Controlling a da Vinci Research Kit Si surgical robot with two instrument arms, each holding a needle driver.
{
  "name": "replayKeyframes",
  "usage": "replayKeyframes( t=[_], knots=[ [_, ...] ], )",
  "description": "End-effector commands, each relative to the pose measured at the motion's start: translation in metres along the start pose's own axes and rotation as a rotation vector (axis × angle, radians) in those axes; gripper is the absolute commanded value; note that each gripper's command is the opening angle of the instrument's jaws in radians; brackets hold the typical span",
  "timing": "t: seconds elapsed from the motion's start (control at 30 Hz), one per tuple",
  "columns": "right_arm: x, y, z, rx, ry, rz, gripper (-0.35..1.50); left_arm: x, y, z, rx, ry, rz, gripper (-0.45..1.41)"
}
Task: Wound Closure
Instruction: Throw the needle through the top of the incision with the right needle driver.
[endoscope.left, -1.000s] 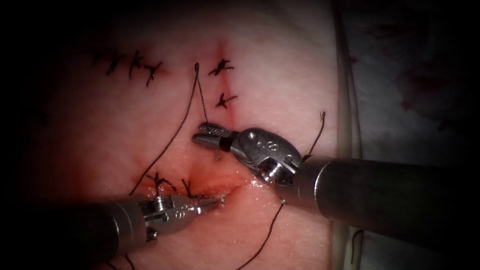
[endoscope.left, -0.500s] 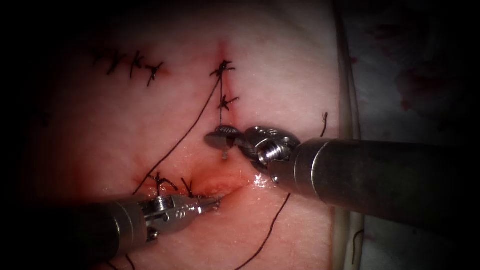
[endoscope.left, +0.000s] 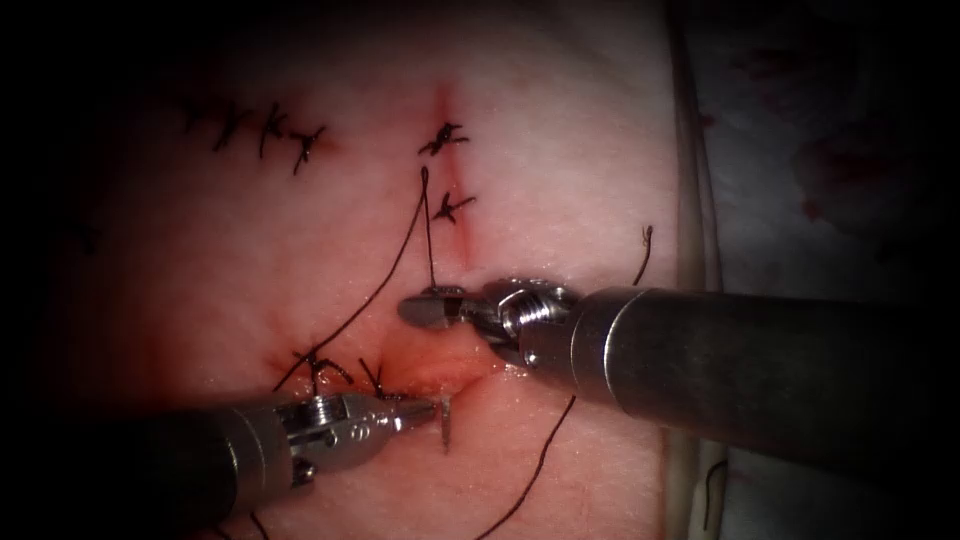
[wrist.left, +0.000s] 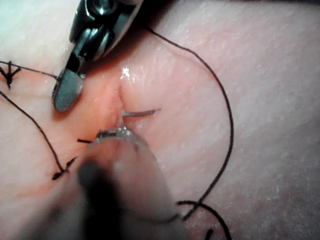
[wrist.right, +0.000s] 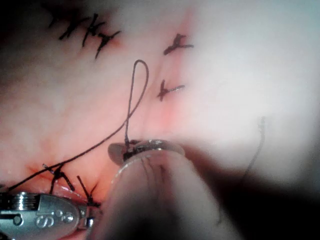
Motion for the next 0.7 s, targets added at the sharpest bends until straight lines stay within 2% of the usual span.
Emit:
replayKeyframes(
  t=[0.03, 0.27, 0.43, 0.5, 0.53, 0.57, 0.6, 0.63, 0.7],
  knots=[
    [0.0001, 0.0, 0.001, 0.009, -0.014, 0.023, -0.35, 0.0002, 0.0001, 0.0008, 0.0, 0.002, 0.002, -0.45],
    [-0.0015, -0.0009, 0.0006, 0.045, -0.067, 0.142, -0.35, 0.0002, 0.0001, 0.0007, -0.001, 0.001, 0.008, -0.45],
    [-0.0035, -0.0016, 0.0001, 0.09, -0.11, 0.268, -0.35, 0.0004, 0.0004, 0.0005, -0.01, 0.018, 0.028, -0.45],
    [-0.0033, -0.002, -0.0002, 0.143, -0.1, 0.284, -0.35, 0.0006, 0.0006, 0.0003, -0.021, 0.039, 0.042, -0.45],
    [-0.0028, -0.0021, -0.0004, 0.17, -0.079, 0.287, -0.21, 0.0007, 0.0007, 0.0003, -0.028, 0.048, 0.047, -0.45],
    [-0.0022, -0.0021, -0.0006, 0.194, -0.053, 0.292, 0.26, 0.0008, 0.0008, 0.0002, -0.034, 0.057, 0.046, -0.45],
    [-0.0012, -0.0021, -0.0009, 0.213, 0.003, 0.225, 0.71, 0.0009, 0.0009, 0.0001, -0.033, 0.061, 0.05, -0.45],
    [-0.0003, -0.0022, -0.0011, 0.227, 0.054, 0.189, 0.99, 0.0009, 0.0009, 0.0001, -0.035, 0.062, 0.055, -0.45],
    [0.0019, -0.0021, -0.0016, 0.259, 0.141, 0.101, 1.2, 0.0011, 0.0011, 0.0, -0.039, 0.064, 0.059, -0.45]
  ],
)
